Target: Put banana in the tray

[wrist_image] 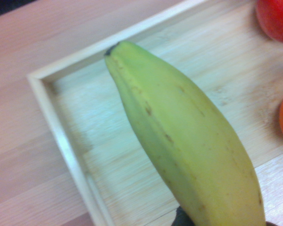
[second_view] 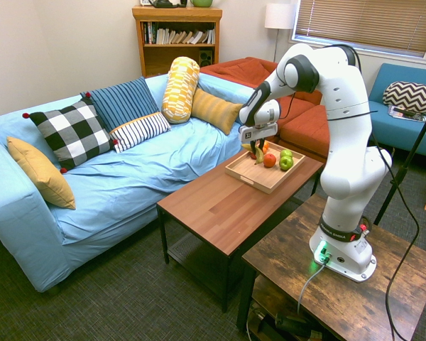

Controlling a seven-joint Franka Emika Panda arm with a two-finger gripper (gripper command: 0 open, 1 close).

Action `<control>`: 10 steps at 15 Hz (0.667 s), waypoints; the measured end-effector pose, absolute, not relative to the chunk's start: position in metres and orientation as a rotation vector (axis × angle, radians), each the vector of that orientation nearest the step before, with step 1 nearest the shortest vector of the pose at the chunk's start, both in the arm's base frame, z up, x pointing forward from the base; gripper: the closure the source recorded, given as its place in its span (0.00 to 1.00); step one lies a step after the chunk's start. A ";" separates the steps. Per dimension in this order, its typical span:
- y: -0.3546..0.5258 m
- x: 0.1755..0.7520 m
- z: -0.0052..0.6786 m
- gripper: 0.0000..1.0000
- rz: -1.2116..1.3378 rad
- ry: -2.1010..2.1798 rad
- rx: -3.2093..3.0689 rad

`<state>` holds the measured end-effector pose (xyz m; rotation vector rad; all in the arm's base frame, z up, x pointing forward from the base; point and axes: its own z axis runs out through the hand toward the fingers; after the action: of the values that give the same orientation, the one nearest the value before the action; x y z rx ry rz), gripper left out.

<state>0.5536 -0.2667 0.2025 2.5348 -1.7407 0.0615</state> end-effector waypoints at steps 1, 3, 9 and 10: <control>-0.275 0.554 0.188 1.00 0.046 -1.752 2.521; -0.285 0.558 0.162 1.00 0.020 -1.767 2.500; -0.295 0.556 0.111 1.00 -0.026 -1.771 2.494; -0.298 0.553 0.105 1.00 -0.031 -1.775 2.492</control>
<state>0.5533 -0.2975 0.1050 2.4916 -1.7745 -0.0313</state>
